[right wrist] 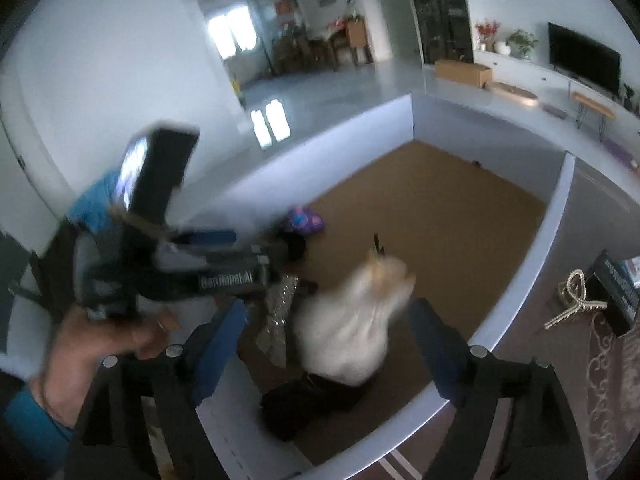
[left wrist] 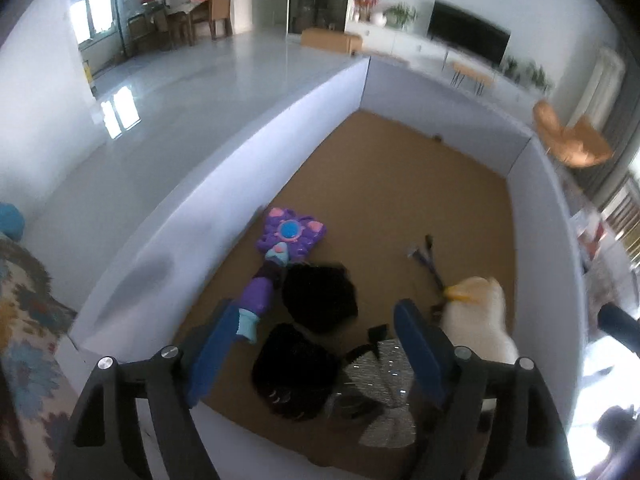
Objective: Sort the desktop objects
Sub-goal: 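Carry the black cloth and white cap over the cork pen and release both, then bring both open tools back over the table toward the remaining items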
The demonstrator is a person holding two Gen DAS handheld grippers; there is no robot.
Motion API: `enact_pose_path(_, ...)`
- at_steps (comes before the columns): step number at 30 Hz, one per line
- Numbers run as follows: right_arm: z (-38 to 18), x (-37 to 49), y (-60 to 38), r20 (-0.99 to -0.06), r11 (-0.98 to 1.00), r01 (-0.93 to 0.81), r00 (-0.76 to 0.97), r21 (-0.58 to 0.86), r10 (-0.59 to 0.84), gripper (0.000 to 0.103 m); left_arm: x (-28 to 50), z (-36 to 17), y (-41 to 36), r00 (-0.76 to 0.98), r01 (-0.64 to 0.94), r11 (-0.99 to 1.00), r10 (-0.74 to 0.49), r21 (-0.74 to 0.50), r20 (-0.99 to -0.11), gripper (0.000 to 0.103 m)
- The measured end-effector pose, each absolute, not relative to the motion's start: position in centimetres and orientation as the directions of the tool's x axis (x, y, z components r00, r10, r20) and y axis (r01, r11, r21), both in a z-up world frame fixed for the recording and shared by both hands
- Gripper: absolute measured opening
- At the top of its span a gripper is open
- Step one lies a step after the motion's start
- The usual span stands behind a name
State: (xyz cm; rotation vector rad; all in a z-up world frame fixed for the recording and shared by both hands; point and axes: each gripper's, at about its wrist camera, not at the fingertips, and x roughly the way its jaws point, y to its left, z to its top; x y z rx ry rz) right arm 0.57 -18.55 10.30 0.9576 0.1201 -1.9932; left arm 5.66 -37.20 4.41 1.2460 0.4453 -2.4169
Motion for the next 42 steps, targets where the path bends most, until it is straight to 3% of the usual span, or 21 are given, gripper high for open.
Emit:
enact_pose_path(4, 11.5, 0.9, -13.3, -0.599, -0.656, 0.725, -0.434, 0.212, -0.673, 0.095, 7.0, 5.2, -35.0, -0.592, 0.460, -0.878, -0.193, -0.131, -0.782, 0.079)
enact_pose_path(7, 9.6, 1.0, -6.9, -0.576, -0.753, 0.651, -0.582, 0.092, -0.574, 0.103, 7.9, 7.6, -30.5, -0.674, 0.325, -0.938, -0.143, -0.117, -0.725, 0.079)
enact_pose_path(12, 2.6, 0.0, 5.6, -0.701, -0.901, 0.424, -0.669, -0.087, -0.248, 0.103, 8.8, 11.1, -19.8, -0.740, 0.007, -0.996, 0.052, -0.085, -0.671, 0.081)
enact_pose_path(13, 1.6, -0.4, 8.2, -0.723, -0.925, 0.369, -0.664, -0.091, -0.193, 0.103, 9.0, 11.6, -16.4, -0.741, -0.086, -0.993, 0.115, -0.076, -0.662, 0.084)
enact_pose_path(15, 0.7, -1.2, 12.4, -0.749, -0.958, 0.279, -0.648, -0.065, -0.138, 0.103, 9.3, 12.1, -12.4, -0.726, -0.183, -0.981, 0.179, -0.064, -0.664, 0.101)
enact_pose_path(18, 0.0, -2.2, 17.6, -0.784, -0.988, 0.148, -0.618, -0.040, -0.061, 0.103, 7.8, 9.5, -5.5, -0.659, -0.311, -0.948, 0.267, -0.068, -0.703, 0.102)
enact_pose_path(24, -2.0, -2.7, 21.4, -0.809, -0.998, 0.067, -0.586, -0.002, -0.038, 0.103, 1.6, 0.5, -0.2, -0.518, -0.289, -0.951, 0.249, -0.107, -0.819, 0.102)
enact_pose_path(27, -2.7, -3.9, 21.3, -0.815, -0.998, 0.060, -0.578, 0.005, -0.039, 0.103, -1.3, -1.8, 0.0, -0.518, -0.241, -0.967, 0.201, -0.083, -0.831, 0.102)
enact_pose_path(33, -1.9, -3.0, 20.6, -0.815, -0.998, 0.056, -0.579, -0.009, -0.025, 0.103, -4.4, -3.7, 1.0, -0.545, -0.201, -0.979, 0.091, 0.024, -0.833, 0.103)
enact_pose_path(42, -1.4, -2.4, 21.3, -0.804, -0.998, 0.051, -0.592, 0.037, -0.060, 0.103, -5.5, -3.3, 0.8, -0.558, -0.189, -0.982, 0.105, 0.004, -0.823, 0.103)
